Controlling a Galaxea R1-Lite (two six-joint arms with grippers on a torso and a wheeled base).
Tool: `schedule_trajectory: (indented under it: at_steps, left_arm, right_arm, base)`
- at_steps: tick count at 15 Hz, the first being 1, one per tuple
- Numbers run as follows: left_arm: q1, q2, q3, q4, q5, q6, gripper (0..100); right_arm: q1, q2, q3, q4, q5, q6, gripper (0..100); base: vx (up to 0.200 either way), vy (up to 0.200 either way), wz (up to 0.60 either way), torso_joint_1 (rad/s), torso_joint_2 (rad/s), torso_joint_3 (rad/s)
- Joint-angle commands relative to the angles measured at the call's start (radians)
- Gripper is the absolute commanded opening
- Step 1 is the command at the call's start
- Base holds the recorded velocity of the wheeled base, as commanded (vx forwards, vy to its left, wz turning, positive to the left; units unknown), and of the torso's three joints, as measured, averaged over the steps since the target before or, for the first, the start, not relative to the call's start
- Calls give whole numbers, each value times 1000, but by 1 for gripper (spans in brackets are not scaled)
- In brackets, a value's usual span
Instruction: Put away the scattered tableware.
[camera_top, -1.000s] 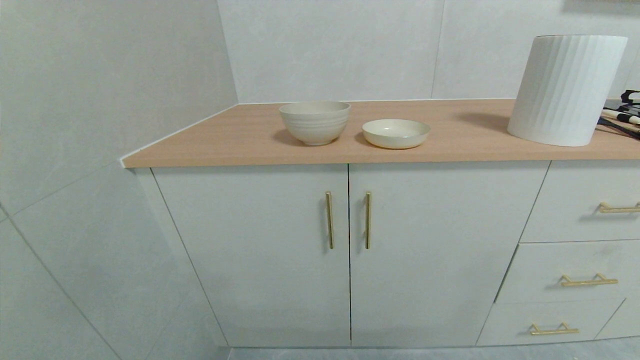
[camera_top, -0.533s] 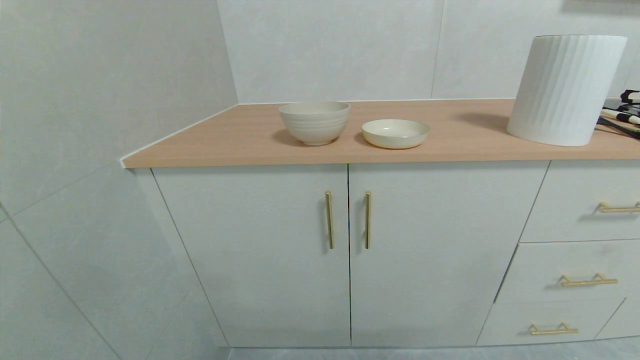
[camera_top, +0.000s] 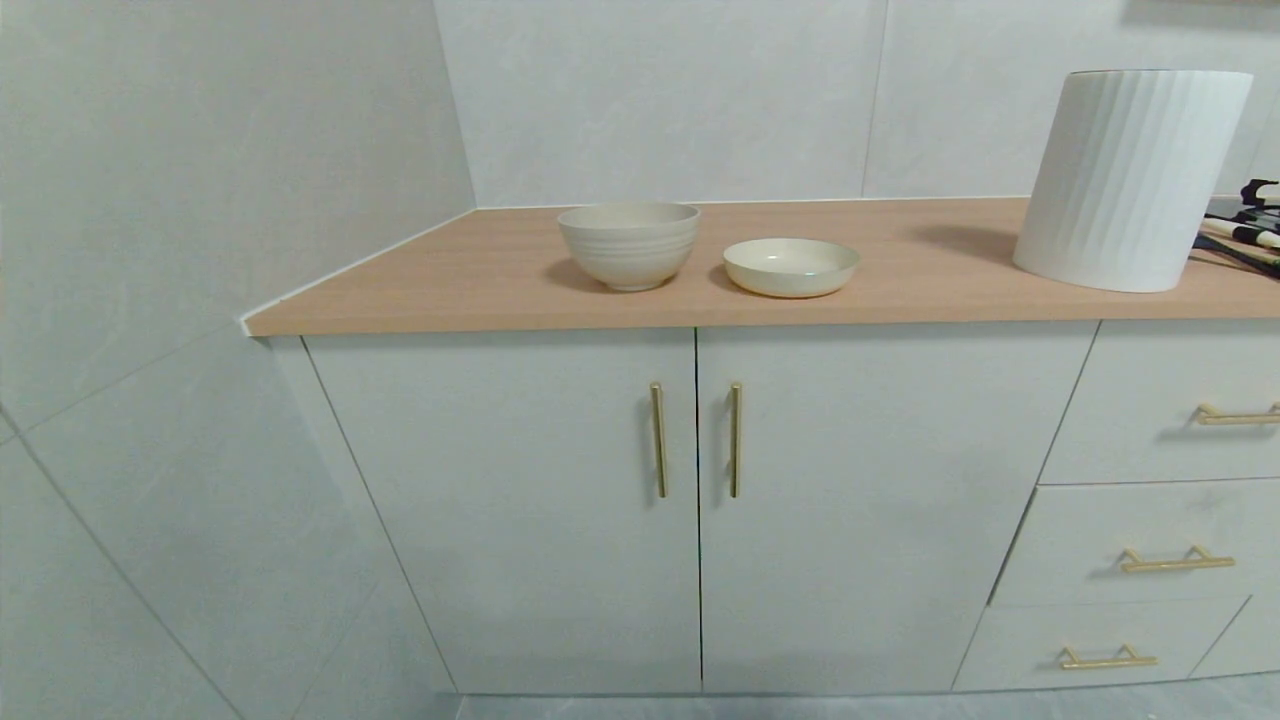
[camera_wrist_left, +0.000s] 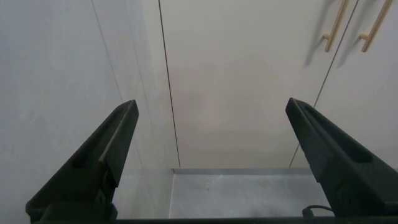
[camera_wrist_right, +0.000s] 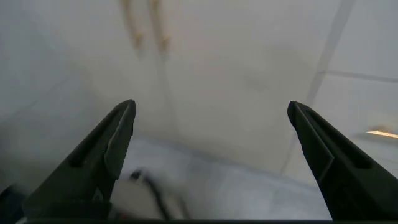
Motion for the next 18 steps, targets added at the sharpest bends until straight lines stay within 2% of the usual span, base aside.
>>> schedule_trajectory:
  at_steps: [1,3,5,8,15,18]
  left_arm:
    - [0,0,0,0,0,0,100]
    - [0,0,0,0,0,0,100]
    - [0,0,0,0,0,0,100]
    - [0,0,0,0,0,0,100]
    - [0,0,0,0,0,0,100]
    - [0,0,0,0,0,0,100]
  right_arm:
    - [192,453,-166,-4,56,-11,100]
    - [301,679,-269,-65,57,-7,100]
    - [378,917,-329,-234,56,15,100]
    - [396,1138,-399,-412,48,18,100]
    - [419,1391,-620,-428,48,42,100]
    - [459,1489,-715,-430,50,145,100]
  base:
    - [0,0,0,0,0,0]
    - [0,0,0,0,0,0]
    - [0,0,0,0,0,0]
    - [0,0,0,0,0,0]
    - [0,0,0,0,0,0]
    - [0,0,0,0,0,0]
